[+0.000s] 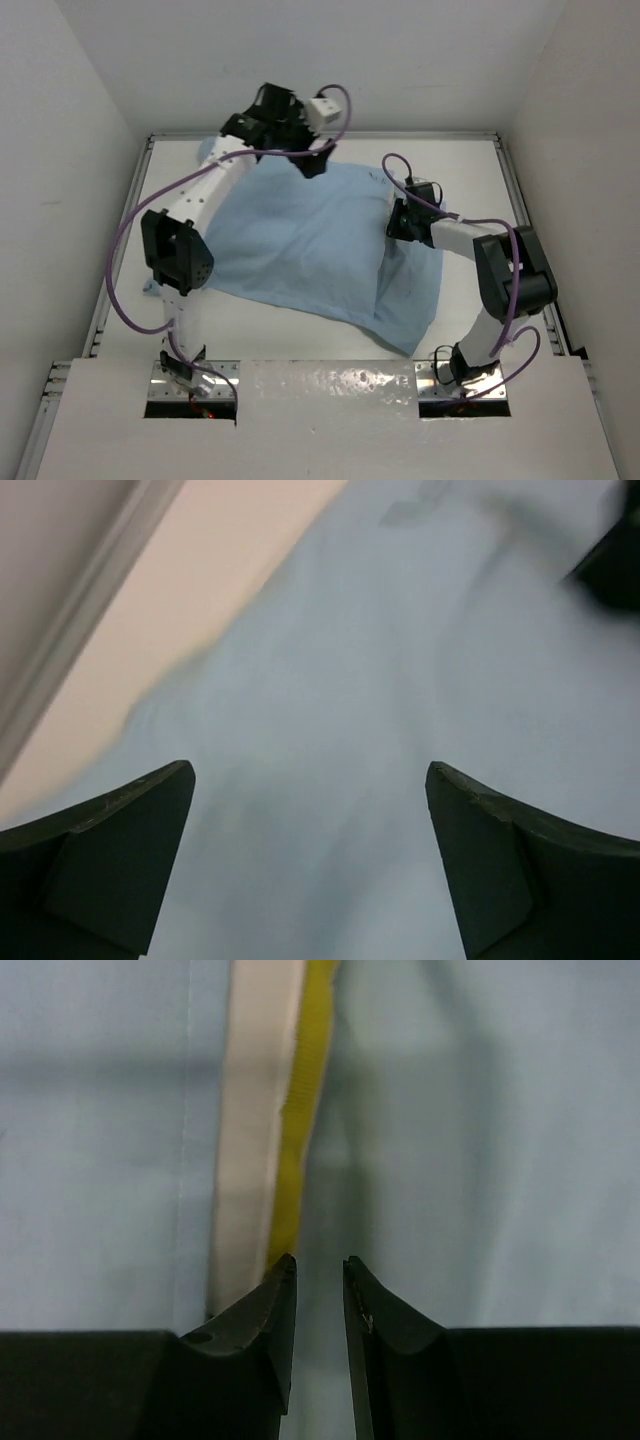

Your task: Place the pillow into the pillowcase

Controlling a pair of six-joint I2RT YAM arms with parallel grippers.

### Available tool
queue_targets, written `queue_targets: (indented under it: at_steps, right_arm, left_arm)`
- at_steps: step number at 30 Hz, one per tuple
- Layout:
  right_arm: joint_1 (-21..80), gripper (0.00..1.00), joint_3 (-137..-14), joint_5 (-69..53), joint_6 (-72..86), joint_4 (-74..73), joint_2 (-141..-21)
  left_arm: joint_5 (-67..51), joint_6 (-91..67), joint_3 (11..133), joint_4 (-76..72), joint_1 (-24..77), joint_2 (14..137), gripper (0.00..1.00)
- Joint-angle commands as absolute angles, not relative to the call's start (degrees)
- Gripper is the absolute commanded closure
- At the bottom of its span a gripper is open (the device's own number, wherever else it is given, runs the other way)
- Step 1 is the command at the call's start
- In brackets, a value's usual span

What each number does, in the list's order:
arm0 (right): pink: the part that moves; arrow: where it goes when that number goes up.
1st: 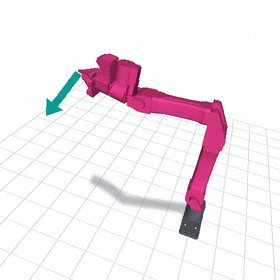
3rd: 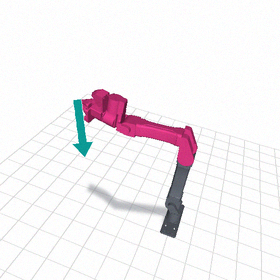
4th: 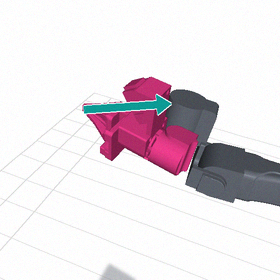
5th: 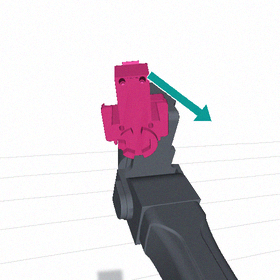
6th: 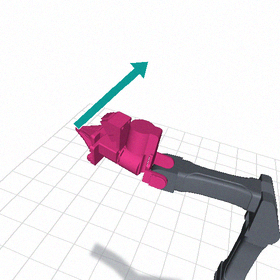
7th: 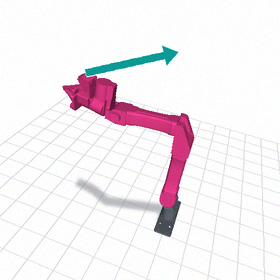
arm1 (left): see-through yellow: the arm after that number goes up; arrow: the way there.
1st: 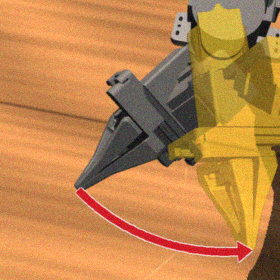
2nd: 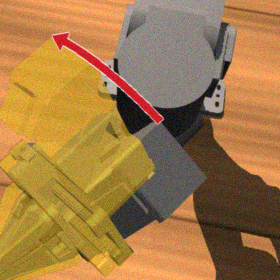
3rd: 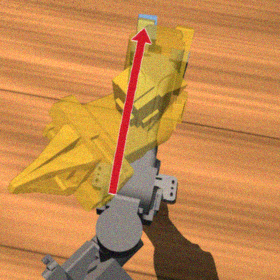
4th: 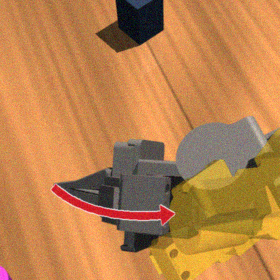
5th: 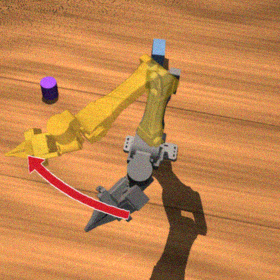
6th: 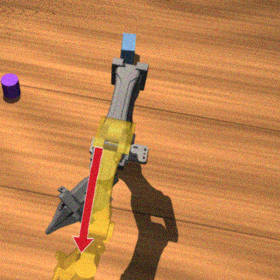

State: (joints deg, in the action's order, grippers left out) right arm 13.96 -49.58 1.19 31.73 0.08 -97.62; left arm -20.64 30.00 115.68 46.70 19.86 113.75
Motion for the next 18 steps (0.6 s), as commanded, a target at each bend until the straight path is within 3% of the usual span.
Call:
queue_targets:
  at_steps: [1,4,8,15,18]
  right_arm:
    - [13.45,0.76,-48.34,-7.54,36.73,14.02,-100.28]
    - [15.20,0.78,-48.25,-13.61,39.20,19.23,-101.95]
    - [21.08,0.78,-47.02,-12.13,36.13,19.95,-99.58]
    - [21.53,0.71,-46.41,-11.78,33.13,10.92,-97.82]
    - [21.45,0.63,-45.97,-10.20,33.31,8.44,-97.03]
  left_arm:
    - [-20.04,22.60,121.54,46.67,26.00,120.13,0.00]
    - [-21.62,17.42,123.22,45.80,28.82,125.41,0.00]
    - [-20.83,16.34,121.38,44.30,31.02,127.09,0.00]
    - [-16.35,16.79,114.71,45.18,34.36,127.88,0.00]
    - [-15.82,18.01,107.51,43.34,34.45,128.14,0.01]
